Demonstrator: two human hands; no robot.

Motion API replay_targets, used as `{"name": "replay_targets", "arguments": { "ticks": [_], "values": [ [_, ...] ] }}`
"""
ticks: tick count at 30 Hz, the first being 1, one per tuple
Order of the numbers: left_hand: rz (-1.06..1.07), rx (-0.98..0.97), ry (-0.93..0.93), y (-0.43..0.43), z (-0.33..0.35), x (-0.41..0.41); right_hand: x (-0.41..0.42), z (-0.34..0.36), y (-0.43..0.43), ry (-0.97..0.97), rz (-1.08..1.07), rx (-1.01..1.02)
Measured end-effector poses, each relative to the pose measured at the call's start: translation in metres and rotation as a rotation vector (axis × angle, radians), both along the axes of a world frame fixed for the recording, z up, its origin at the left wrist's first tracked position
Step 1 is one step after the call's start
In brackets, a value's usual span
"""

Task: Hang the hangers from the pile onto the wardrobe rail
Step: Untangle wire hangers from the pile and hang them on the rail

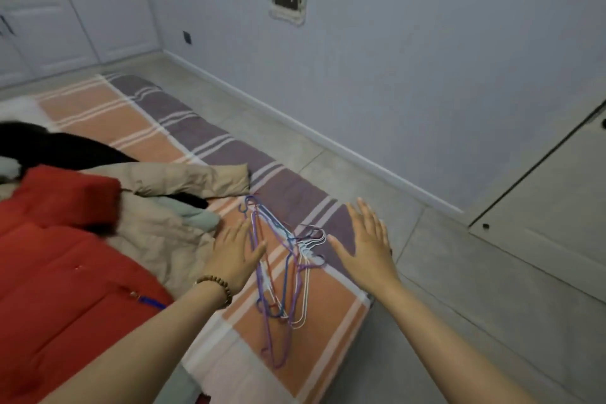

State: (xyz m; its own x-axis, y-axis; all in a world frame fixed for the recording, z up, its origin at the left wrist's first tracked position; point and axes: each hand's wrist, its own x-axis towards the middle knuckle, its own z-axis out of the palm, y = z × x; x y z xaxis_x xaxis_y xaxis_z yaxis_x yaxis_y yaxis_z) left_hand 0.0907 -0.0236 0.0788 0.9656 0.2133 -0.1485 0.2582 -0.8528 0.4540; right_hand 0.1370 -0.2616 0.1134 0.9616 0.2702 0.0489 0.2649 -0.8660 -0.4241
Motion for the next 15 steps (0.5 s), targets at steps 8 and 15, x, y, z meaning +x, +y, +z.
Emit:
{"name": "replay_targets", "arguments": {
  "ticks": [8,15],
  "values": [
    [0.185,-0.149,0.249,0.003,-0.148,-0.012,0.020,-0.176,0.041,0.340,0.031,0.070],
    [0.224,-0.259,0.357,-0.028,-0.231,-0.009,0.010,-0.278,0.051,0.593,-0.004,0.166]
  ]
}}
